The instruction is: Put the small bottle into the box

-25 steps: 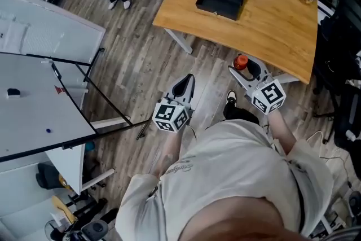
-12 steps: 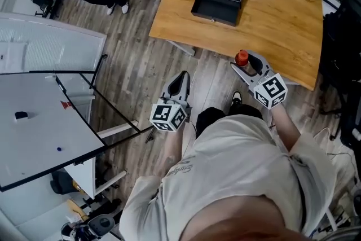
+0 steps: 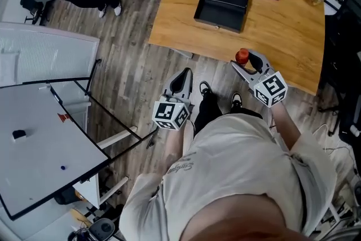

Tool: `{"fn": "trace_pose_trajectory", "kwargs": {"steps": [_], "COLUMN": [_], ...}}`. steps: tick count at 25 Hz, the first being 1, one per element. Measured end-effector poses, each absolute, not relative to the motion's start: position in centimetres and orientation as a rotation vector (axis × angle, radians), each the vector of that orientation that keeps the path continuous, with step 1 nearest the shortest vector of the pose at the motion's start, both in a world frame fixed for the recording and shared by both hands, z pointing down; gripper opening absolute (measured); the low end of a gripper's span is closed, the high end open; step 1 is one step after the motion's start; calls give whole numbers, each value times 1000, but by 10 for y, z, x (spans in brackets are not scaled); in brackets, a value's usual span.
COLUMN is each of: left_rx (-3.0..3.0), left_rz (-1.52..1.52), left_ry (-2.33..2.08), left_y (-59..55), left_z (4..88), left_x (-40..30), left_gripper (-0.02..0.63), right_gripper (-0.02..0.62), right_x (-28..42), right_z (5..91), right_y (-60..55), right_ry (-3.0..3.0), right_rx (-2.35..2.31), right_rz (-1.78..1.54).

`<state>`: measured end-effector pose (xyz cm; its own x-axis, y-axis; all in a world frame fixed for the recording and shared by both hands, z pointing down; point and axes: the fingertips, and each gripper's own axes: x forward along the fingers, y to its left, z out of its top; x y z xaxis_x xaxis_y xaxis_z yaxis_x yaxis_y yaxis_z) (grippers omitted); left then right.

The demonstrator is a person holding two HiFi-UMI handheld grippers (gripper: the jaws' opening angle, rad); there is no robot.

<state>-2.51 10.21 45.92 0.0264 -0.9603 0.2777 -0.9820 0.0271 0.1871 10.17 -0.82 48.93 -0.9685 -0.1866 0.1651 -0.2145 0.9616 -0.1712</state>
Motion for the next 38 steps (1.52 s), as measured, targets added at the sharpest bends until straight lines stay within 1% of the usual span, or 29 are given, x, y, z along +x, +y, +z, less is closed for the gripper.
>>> {"fn": "trace_pose_trajectory", "kwargs": {"steps": [5,11,17,26,38], "left_rx": [2073,2209,2274,2292,2327], "left_rz": [59,23,16,44,225], "left_ry": [-1933,-1840,-1718,-1588,-1582], "left_y": [64,20,-6,-50,-140], "left_z": [452,437,452,476,463], "left_x": [-76,-133,-176,-189,-187], "left_gripper": [20,20,20,20,20], "right_gripper": [216,216,216,216,218], "right_x": [59,4,-21,-14,-39], "right_z": [478,457,451,483,511], "right_y": [-28,-51,-61,-88,-182], "right_ry": [-2945,-2919,-2863,-2748,-2794], "right_rx": [412,533,718,859,783], "right_rz": [313,254,222,350,534]}}
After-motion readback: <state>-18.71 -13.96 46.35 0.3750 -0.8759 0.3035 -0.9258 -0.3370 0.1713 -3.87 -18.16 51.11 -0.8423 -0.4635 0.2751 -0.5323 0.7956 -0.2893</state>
